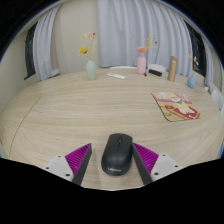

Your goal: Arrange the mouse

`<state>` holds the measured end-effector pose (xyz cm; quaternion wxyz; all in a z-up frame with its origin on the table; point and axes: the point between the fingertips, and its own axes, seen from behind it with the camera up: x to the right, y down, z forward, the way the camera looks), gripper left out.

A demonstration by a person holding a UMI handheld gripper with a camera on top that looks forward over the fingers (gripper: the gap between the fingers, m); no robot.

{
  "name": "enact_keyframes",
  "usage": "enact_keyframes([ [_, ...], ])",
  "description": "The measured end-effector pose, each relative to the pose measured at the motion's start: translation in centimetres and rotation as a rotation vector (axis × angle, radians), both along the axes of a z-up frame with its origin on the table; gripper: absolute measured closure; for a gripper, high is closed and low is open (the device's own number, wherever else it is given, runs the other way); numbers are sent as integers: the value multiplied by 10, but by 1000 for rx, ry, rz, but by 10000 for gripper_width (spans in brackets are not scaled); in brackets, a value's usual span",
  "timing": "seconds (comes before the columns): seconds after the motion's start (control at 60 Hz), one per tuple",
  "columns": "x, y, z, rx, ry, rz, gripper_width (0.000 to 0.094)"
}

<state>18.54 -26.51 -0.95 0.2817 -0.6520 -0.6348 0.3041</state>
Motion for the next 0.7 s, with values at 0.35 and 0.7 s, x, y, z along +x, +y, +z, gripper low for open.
enact_keyframes([
  [0.35,-23,-5,0,74,-5,74,539],
  [0.7,-90,54,136,-11,122,86,573],
])
